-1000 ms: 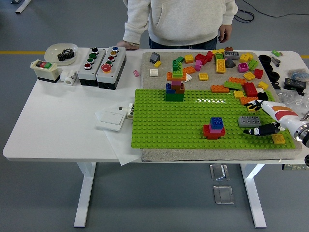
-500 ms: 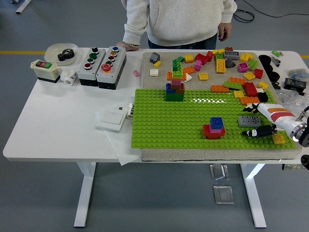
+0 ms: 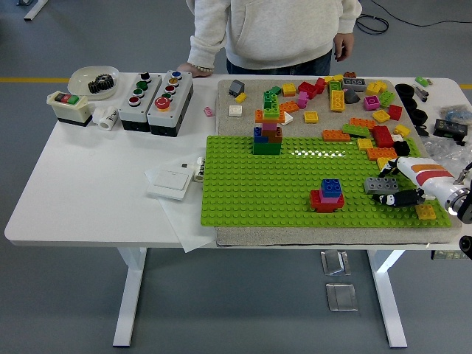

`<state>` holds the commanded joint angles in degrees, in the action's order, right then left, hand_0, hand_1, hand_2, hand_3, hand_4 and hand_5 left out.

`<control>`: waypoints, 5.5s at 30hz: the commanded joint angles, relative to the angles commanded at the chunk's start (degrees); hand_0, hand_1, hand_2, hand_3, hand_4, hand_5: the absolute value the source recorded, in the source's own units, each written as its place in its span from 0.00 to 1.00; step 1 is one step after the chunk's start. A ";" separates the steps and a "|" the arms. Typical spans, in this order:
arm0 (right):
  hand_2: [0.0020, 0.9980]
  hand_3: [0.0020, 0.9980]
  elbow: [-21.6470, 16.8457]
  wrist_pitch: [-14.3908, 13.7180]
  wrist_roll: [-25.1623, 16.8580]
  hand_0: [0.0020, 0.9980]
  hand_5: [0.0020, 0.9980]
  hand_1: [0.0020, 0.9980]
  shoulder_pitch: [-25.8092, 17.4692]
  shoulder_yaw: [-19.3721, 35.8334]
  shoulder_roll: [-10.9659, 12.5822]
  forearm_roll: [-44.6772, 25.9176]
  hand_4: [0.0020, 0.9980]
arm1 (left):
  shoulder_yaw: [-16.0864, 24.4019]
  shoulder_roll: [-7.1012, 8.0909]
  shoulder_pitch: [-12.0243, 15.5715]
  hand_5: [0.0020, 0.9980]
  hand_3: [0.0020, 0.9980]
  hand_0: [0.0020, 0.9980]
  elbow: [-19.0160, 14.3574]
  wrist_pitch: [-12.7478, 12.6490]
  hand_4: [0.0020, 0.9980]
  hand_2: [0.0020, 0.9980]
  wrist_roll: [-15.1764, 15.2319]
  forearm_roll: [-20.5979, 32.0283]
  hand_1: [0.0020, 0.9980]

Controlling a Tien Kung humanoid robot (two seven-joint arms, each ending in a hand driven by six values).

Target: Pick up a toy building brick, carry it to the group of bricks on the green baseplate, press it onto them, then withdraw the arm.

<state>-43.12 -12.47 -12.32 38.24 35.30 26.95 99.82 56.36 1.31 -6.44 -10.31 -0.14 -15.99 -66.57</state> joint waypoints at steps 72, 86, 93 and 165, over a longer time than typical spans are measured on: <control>0.52 0.50 -10.88 -4.30 -3.76 0.59 0.49 0.50 -1.73 5.30 4.37 -3.81 0.69 | 0.33 -0.02 -0.03 0.61 0.56 0.78 0.00 0.14 0.59 0.65 0.11 -0.50 0.72; 0.52 0.51 -22.92 -1.64 -5.76 0.59 0.48 0.50 1.14 -0.17 7.36 4.69 0.69 | 0.31 0.11 -0.05 0.61 0.56 0.78 0.00 0.19 0.59 0.65 0.07 -0.43 0.72; 0.52 0.51 -23.94 -1.10 -5.99 0.59 0.48 0.50 3.16 -2.65 7.50 8.29 0.69 | 0.08 0.20 -0.22 0.61 0.56 0.78 0.00 0.15 0.59 0.65 0.09 0.02 0.72; 0.56 0.53 -21.63 0.50 -5.81 0.60 0.45 0.54 3.21 -2.96 5.85 8.22 0.76 | -0.20 0.18 0.05 0.61 0.56 0.78 0.00 0.13 0.59 0.65 -0.06 0.03 0.72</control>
<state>-64.75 -11.97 -18.13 41.44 32.34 32.80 108.04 56.16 1.49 -6.40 -10.31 -0.01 -16.05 -66.54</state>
